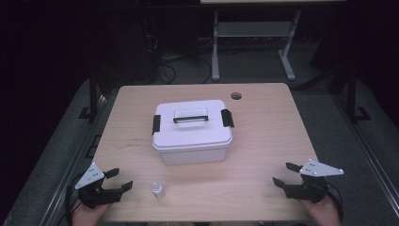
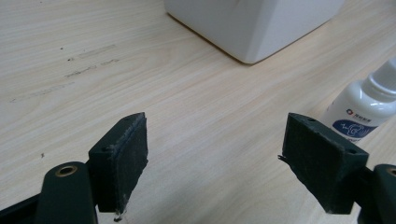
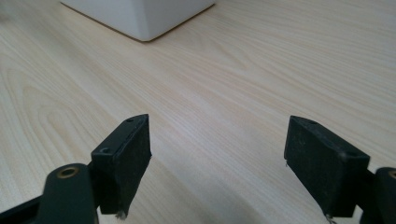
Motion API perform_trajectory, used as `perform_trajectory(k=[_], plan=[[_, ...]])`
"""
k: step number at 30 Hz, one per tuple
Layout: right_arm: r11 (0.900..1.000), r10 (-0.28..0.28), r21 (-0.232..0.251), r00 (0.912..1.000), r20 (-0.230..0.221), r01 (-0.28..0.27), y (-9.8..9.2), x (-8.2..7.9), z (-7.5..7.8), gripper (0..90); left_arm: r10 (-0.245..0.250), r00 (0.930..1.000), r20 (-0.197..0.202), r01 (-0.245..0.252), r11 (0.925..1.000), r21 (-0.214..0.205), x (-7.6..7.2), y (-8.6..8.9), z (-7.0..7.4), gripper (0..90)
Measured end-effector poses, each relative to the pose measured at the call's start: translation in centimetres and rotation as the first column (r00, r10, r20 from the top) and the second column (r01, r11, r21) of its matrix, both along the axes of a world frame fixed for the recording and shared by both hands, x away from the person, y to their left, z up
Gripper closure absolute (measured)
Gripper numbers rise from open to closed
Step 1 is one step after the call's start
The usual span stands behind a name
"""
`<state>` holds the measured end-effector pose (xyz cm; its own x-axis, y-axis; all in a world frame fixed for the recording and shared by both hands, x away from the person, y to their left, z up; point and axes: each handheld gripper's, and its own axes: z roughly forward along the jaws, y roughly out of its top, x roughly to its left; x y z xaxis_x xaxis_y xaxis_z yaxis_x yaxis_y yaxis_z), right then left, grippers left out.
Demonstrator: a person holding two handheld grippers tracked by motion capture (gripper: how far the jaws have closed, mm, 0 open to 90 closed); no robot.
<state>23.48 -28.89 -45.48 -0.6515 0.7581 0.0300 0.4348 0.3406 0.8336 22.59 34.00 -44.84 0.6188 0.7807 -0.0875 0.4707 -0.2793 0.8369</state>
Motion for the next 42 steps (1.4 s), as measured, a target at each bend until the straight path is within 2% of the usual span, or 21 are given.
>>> perform_trajectory(k=[1, 5, 7, 10, 15, 17, 21, 22, 26, 31, 34, 35, 36, 39, 41, 42], plan=[[0.9999, 0.011, -0.007, 0.9999, 0.004, -0.011, 0.0, 0.2, 0.2, 21.0, 0.001, 1.0000, 0.006, -0.001, 0.9997, -0.024, 0.1, 0.2, 0.1, 21.5], [0.9997, 0.023, -0.008, 0.9997, -0.006, -0.023, 0.0, 0.5, 0.4, 19.7, 0.005, 1.0000, 0.003, -0.005, 0.9996, -0.029, 0.2, 0.3, 0.1, 21.0], [0.9995, 0.029, -0.015, 0.9995, -0.015, -0.029, 0.2, 0.7, 0.5, 19.2, -0.001, 1.0000, -0.009, 0.001, 0.9999, -0.013, 0.2, 0.2, -0.2, 21.0], [0.9991, 0.034, -0.026, 0.9993, -0.014, -0.034, 0.5, 0.8, 0.6, 18.8, -0.010, 0.9999, -0.006, 0.010, 1.0000, -0.001, 0.1, 0.1, -0.2, 20.9], [0.9972, 0.065, -0.036, 0.9977, -0.020, -0.065, 1.0, 1.2, 1.0, 18.7, -0.010, 1.0000, 0.001, 0.010, 0.9999, -0.008, 0.1, 0.3, -0.1, 20.8], [0.9943, 0.095, -0.048, 0.9954, -0.015, -0.095, 1.0, 1.8, 2.2, 18.1, -0.007, 1.0000, -0.006, 0.007, 1.0000, -0.004, 0.1, 0.4, -0.2, 20.7], [0.9899, 0.124, -0.067, 0.9922, -0.016, -0.124, 1.1, 2.3, 3.3, 18.1, -0.010, 0.9999, -0.004, 0.010, 0.9999, -0.004, 0.1, 0.3, -0.2, 20.7], [0.9849, 0.150, -0.084, 0.9885, -0.020, -0.151, 1.3, 2.7, 4.1, 17.8, -0.012, 0.9999, -0.001, 0.012, 0.9999, -0.005, 0.2, 0.3, -0.1, 20.7], [0.9789, 0.174, -0.103, 0.9842, -0.030, -0.177, 1.4, 3.2, 4.9, 17.7, -0.016, 0.9998, 0.010, 0.016, 0.9998, -0.014, 0.1, 0.3, 0.0, 20.6], [0.9585, 0.234, -0.151, 0.9698, -0.068, -0.242, 1.8, 4.7, 6.4, 17.1, -0.014, 0.9999, 0.006, 0.014, 0.9998, -0.016, 0.2, 0.3, -0.1, 20.5], [0.9478, 0.251, -0.179, 0.9638, -0.090, -0.264, 2.3, 5.5, 7.3, 16.7, -0.027, 0.9996, 0.005, 0.027, 0.9994, -0.022, 0.2, 0.2, -0.1, 20.5], [0.9478, 0.251, -0.179, 0.9638, -0.090, -0.264, 2.3, 5.5, 7.3, 16.7, -0.027, 0.9996, 0.005, 0.027, 0.9994, -0.022, 0.2, 0.2, -0.1, 20.5], [0.9431, 0.261, -0.189, 0.9614, -0.087, -0.273, 2.5, 5.7, 7.6, 16.7, -0.030, 0.9995, 0.008, 0.030, 0.9993, -0.024, 0.2, 0.1, -0.1, 20.5], [0.9254, 0.300, -0.212, 0.9490, -0.098, -0.314, 3.1, 6.4, 8.7, 16.7, -0.034, 0.9994, 0.008, 0.034, 0.9992, -0.019, 0.2, 0.1, -0.1, 20.5], [0.9081, 0.336, -0.227, 0.9357, -0.108, -0.352, 3.6, 7.0, 9.7, 16.8, -0.037, 0.9993, 0.000, 0.037, 0.9991, -0.019, 0.2, 0.1, -0.1, 20.5], [0.9064, 0.341, -0.225, 0.9336, -0.110, -0.358, 3.8, 7.2, 9.9, 16.8, -0.040, 0.9992, 0.003, 0.040, 0.9990, -0.019, 0.2, 0.1, -0.1, 20.4]])
